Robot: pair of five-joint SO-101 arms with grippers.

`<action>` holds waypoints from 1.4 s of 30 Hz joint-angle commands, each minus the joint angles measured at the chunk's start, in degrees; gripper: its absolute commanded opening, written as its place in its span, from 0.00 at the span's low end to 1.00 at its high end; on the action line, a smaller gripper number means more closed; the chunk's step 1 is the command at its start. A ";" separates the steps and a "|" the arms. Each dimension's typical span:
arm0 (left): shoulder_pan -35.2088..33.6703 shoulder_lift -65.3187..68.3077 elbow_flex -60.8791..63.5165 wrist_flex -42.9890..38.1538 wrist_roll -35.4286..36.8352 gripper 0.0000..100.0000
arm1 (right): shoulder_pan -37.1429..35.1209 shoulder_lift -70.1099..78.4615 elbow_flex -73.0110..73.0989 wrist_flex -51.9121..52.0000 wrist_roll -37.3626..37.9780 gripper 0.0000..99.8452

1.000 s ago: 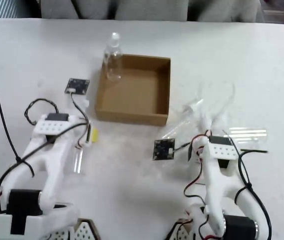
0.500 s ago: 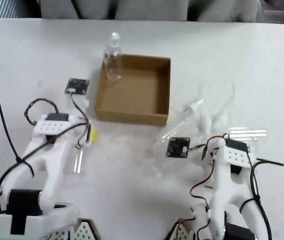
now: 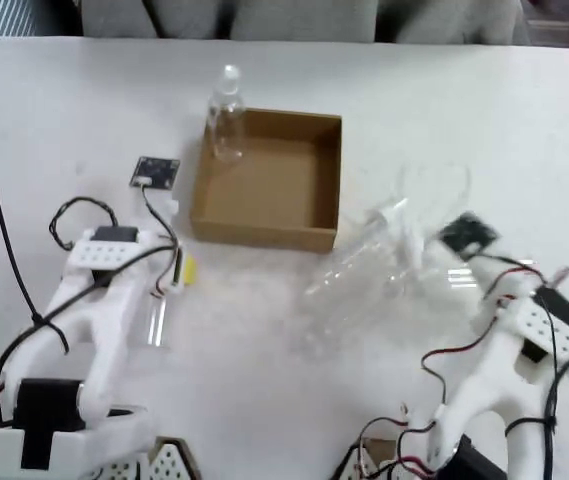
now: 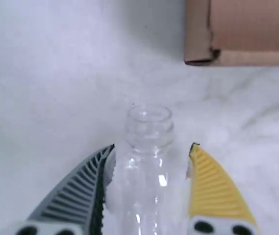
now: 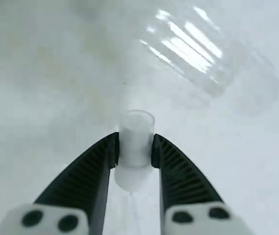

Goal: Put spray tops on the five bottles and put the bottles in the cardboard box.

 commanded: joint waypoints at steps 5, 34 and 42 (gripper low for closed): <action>-0.48 -2.95 0.09 -1.14 -0.62 0.02 | 12.62 -0.75 -3.25 -7.08 -9.41 0.02; -0.40 -2.95 0.09 -0.97 -0.62 0.02 | 23.69 26.86 -32.53 12.79 -1.41 0.15; -0.40 -2.95 0.09 -0.97 -0.62 0.02 | 24.92 27.21 -30.15 9.80 1.23 0.15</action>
